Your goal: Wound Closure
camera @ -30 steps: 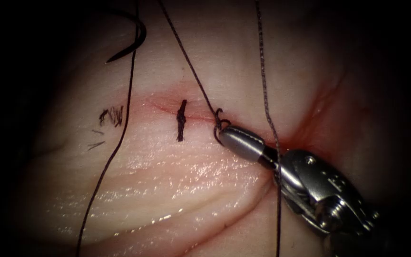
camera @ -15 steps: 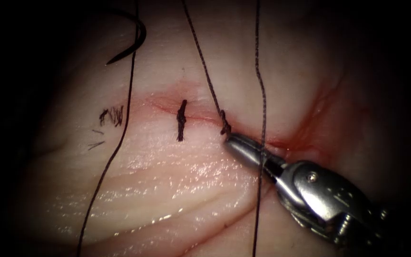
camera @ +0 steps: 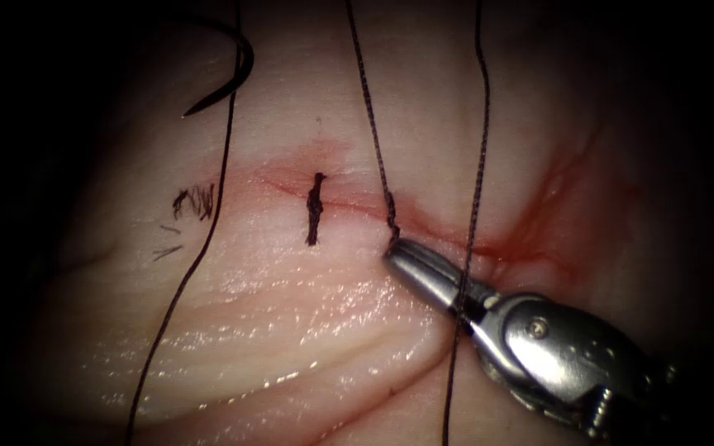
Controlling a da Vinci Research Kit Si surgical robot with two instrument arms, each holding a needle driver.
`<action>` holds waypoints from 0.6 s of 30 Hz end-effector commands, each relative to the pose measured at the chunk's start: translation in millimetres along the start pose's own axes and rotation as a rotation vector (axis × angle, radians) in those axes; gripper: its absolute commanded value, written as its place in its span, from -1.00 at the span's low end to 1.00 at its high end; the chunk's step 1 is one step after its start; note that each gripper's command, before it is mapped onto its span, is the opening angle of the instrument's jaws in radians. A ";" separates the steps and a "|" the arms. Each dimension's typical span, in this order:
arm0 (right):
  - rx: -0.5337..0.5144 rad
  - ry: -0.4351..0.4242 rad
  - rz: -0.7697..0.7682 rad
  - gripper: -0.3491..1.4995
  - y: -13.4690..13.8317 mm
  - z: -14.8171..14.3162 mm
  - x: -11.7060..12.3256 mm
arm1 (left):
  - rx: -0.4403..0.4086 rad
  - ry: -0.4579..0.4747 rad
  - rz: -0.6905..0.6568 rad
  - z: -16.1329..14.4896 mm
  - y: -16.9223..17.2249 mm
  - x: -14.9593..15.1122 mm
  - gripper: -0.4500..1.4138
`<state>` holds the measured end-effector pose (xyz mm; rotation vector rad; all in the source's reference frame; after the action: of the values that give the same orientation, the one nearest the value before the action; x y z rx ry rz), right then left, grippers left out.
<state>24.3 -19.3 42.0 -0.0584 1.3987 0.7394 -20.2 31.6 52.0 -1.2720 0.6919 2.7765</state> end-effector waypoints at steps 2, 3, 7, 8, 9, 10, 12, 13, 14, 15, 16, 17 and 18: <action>0.005 -0.006 -0.012 -1.00 -0.4 1.0 -0.8 | 0.019 -0.015 0.006 1.5 -0.9 -0.1 -1.00; 0.006 -0.011 -0.022 -1.00 -0.6 1.0 -1.0 | 0.021 -0.021 0.012 1.7 -1.1 -0.2 -1.00; 0.013 -0.029 -0.041 -1.00 -1.5 1.0 -2.1 | 0.037 -0.040 0.018 3.2 -2.3 -0.9 -1.00; 0.014 -0.031 -0.044 -1.00 -1.6 1.0 -2.3 | 0.042 -0.042 0.017 3.5 -2.5 -1.0 -1.00; 0.013 -0.035 -0.046 -1.00 -1.7 1.0 -2.4 | 0.044 -0.046 0.017 3.8 -2.7 -1.1 -1.00; 0.011 -0.042 -0.051 -1.00 -1.8 0.9 -2.7 | 0.054 -0.055 0.016 4.5 -3.0 -1.3 -1.00; 0.011 -0.045 -0.054 -1.00 -2.0 0.8 -2.9 | 0.057 -0.059 0.016 4.8 -3.0 -1.3 -1.00; 0.009 -0.051 -0.058 -1.00 -2.1 0.8 -3.1 | 0.062 -0.064 0.017 5.2 -3.0 -1.4 -1.00; 0.009 -0.054 -0.061 -1.00 -2.2 0.7 -3.3 | 0.066 -0.068 0.017 5.5 -3.0 -1.4 -1.00; 0.010 -0.056 -0.064 -1.00 -2.3 0.7 -3.5 | 0.070 -0.072 0.018 5.8 -3.0 -1.4 -1.00; 0.008 -0.057 -0.067 -1.00 -2.5 0.6 -3.7 | 0.075 -0.077 0.024 6.2 -3.0 -1.4 -1.00; 0.004 -0.062 -0.069 -1.00 -2.5 0.5 -3.8 | 0.078 -0.081 0.025 6.4 -2.9 -1.4 -1.00; -0.001 -0.064 -0.072 -1.00 -2.6 0.2 -4.0 | 0.086 -0.090 0.037 7.0 -2.9 -1.3 -1.00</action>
<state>25.2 -22.8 44.2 -0.0852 1.3281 0.6793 -23.2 36.4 55.6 -1.1203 0.8224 2.7786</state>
